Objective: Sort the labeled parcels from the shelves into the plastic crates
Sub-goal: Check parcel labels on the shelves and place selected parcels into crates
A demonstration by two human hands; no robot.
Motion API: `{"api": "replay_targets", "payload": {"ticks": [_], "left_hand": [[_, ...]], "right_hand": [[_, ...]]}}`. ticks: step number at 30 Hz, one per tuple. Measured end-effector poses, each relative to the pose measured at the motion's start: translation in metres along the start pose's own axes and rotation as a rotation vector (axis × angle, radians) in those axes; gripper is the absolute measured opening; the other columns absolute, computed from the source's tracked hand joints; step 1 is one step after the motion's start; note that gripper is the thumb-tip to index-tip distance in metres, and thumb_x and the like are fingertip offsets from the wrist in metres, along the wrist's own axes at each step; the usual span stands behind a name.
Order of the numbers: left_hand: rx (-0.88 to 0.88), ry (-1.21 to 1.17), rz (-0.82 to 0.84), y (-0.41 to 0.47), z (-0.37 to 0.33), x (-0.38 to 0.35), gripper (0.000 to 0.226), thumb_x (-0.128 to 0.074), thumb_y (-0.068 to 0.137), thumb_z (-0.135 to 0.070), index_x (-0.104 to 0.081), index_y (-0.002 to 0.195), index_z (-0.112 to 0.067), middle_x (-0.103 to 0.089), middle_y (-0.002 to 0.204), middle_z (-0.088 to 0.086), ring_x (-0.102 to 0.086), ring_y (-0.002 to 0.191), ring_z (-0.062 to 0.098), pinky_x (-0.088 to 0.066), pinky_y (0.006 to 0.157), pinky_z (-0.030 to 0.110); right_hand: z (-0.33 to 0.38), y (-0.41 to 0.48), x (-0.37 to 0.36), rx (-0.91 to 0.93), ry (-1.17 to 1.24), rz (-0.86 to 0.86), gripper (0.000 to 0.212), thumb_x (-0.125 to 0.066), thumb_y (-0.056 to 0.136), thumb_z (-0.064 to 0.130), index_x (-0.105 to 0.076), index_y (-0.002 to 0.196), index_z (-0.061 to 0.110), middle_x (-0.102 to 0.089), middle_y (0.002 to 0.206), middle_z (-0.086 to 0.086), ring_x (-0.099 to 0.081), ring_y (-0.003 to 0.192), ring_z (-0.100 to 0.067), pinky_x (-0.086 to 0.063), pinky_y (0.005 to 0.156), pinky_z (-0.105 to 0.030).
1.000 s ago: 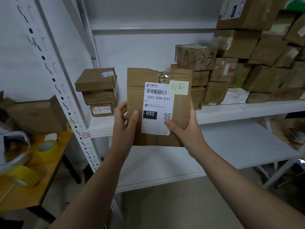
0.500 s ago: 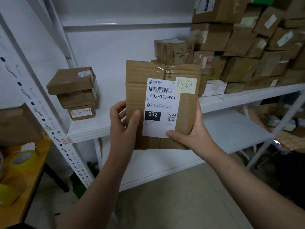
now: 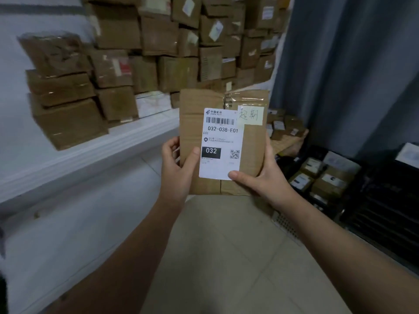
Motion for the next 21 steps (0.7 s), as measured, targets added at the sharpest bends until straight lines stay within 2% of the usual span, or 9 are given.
{"api": "replay_targets", "payload": {"ticks": [4, 9, 13, 18, 21], "left_hand": [[0.032, -0.007, 0.155, -0.008, 0.026, -0.086, 0.042, -0.062, 0.091, -0.019, -0.04, 0.126, -0.024, -0.057, 0.12, -0.011, -0.059, 0.107, -0.002, -0.05, 0.077, 0.012], [0.047, 0.08, 0.341, -0.003, 0.052, -0.169, 0.06, -0.069, 0.087, -0.016, -0.037, 0.138, -0.023, -0.058, 0.12, -0.017, -0.058, 0.104, -0.008, -0.048, 0.08, 0.008], [0.064, 0.117, 0.408, 0.026, 0.079, -0.225, 0.063, -0.07, 0.086, -0.016, -0.038, 0.141, -0.019, -0.059, 0.126, -0.008, -0.059, 0.11, 0.001, -0.05, 0.087, 0.014], [0.074, 0.156, 0.463, 0.072, 0.13, -0.298, 0.058, -0.069, 0.086, -0.014, -0.04, 0.137, -0.022, -0.057, 0.127, -0.005, -0.057, 0.11, -0.001, -0.049, 0.085, 0.013], [0.136, 0.158, 0.535, 0.103, 0.171, -0.344, 0.056, -0.067, 0.088, -0.013, -0.039, 0.137, -0.019, -0.056, 0.129, -0.002, -0.058, 0.111, 0.005, -0.051, 0.089, 0.022]], "right_hand": [[-0.024, -0.017, 0.08, -0.04, -0.027, -0.089, 0.108, -0.081, 0.073, 0.011, -0.007, 0.148, 0.035, -0.038, 0.141, 0.021, -0.041, 0.127, 0.009, -0.04, 0.099, -0.011], [-0.059, -0.02, 0.15, -0.105, -0.017, -0.183, 0.106, -0.079, 0.076, 0.005, -0.009, 0.152, 0.028, -0.046, 0.142, 0.011, -0.048, 0.128, -0.004, -0.046, 0.101, -0.026], [-0.098, -0.005, 0.192, -0.164, -0.03, -0.293, 0.106, -0.081, 0.075, 0.009, -0.01, 0.152, 0.027, -0.045, 0.143, 0.009, -0.046, 0.129, -0.004, -0.043, 0.107, -0.034], [-0.165, 0.037, 0.241, -0.256, -0.079, -0.409, 0.097, -0.082, 0.074, 0.012, -0.022, 0.148, 0.03, -0.052, 0.137, 0.012, -0.049, 0.126, -0.004, -0.044, 0.106, -0.041], [-0.208, 0.067, 0.272, -0.345, -0.089, -0.454, 0.096, -0.08, 0.075, 0.011, -0.022, 0.148, 0.032, -0.051, 0.136, 0.015, -0.047, 0.125, -0.002, -0.045, 0.105, -0.039]]}}
Point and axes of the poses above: each hand's wrist, its own y-axis towards the middle knuckle, its own x-axis out of the back of the hand, z = x × y, the point moved 5 cm from there along y, towards the middle knuckle
